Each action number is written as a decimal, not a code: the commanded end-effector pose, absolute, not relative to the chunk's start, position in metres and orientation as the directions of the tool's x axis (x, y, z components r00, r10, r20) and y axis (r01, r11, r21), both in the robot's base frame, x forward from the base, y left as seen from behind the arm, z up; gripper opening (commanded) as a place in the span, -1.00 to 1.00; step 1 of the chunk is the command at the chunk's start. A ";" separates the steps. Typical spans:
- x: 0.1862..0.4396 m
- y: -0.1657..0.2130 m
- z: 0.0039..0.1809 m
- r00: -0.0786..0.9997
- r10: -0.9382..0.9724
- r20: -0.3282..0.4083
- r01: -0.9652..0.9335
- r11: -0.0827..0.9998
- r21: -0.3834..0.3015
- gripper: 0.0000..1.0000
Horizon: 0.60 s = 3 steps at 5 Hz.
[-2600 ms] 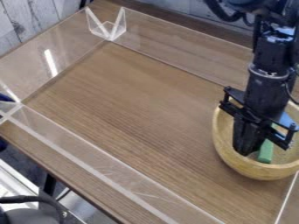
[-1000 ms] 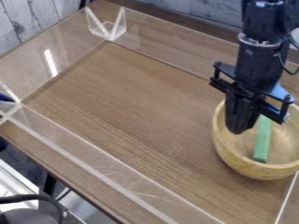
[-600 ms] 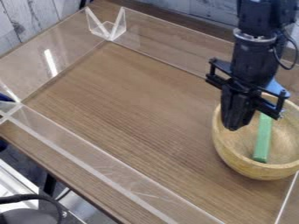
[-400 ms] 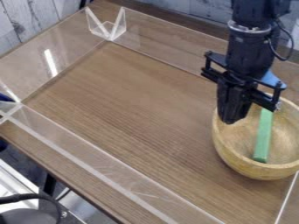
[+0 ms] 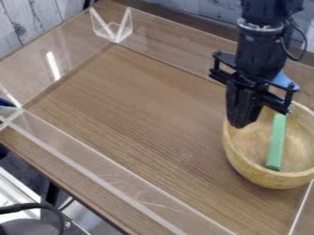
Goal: Remove the green block from inside the brown bowl and put it on the table
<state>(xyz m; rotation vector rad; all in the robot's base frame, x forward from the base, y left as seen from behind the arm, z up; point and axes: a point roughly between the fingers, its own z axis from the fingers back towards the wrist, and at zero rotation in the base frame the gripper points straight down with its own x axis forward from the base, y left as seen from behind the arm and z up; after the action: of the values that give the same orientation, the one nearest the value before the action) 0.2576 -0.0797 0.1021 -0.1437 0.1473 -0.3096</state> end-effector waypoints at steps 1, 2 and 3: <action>0.266 -0.078 0.128 0.952 -0.305 -0.026 0.298 0.942 -0.155 -1.00; 0.266 -0.076 0.132 0.953 -0.302 -0.019 0.295 0.943 -0.153 -1.00; 0.265 -0.070 0.142 0.958 -0.287 0.002 0.284 0.947 -0.147 -1.00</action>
<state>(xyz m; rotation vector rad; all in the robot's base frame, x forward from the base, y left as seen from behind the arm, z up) 0.2558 -0.0701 0.1214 -0.1446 0.1017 -0.2880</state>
